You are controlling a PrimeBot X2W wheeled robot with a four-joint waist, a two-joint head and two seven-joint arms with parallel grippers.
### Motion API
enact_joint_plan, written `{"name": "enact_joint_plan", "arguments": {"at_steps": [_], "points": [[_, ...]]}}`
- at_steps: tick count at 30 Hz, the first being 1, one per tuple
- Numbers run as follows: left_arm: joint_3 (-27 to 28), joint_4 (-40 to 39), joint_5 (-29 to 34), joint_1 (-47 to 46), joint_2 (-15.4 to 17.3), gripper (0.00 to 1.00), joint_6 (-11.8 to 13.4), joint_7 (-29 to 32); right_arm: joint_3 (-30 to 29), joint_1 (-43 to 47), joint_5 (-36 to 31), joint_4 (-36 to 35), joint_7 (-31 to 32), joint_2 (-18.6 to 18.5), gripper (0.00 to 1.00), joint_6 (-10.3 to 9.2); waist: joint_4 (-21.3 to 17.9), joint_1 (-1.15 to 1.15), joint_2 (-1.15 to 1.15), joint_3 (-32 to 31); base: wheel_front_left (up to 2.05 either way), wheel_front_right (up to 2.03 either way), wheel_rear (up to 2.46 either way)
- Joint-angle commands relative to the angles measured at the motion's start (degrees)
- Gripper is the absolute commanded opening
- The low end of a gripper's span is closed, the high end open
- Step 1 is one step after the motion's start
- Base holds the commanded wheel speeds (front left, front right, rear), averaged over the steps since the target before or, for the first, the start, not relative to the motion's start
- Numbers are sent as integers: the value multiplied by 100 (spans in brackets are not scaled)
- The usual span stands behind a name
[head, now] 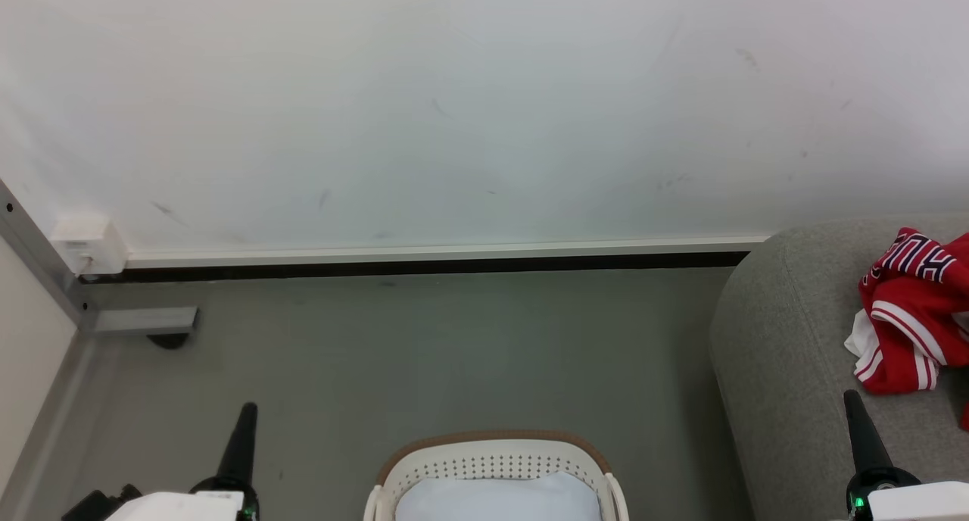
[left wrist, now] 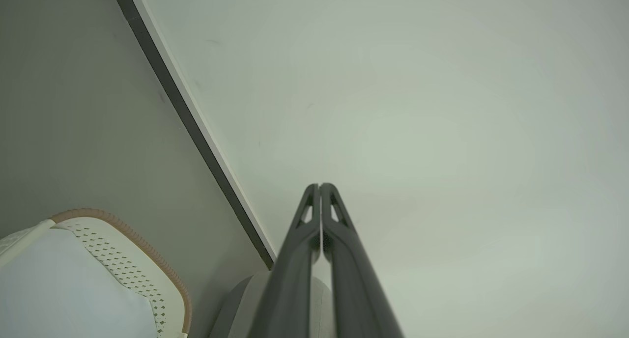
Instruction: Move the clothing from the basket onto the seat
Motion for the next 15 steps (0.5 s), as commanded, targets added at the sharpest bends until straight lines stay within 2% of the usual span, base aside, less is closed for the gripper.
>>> {"name": "enact_joint_plan", "arguments": {"at_steps": [1, 15], "points": [[30, -76, -150, -106, 47, 0, -38, 39, -60, -115, 184, -69, 36, -10, 0, -8, 4, 0, 0, 5, 0, 0, 0], [103, -117, -782, -123, 52, 0, -59, 216, -188, -146, 784, -68, 214, 18, 0, -9, 34, 0, 0, 44, 0, 0, 0]]}}
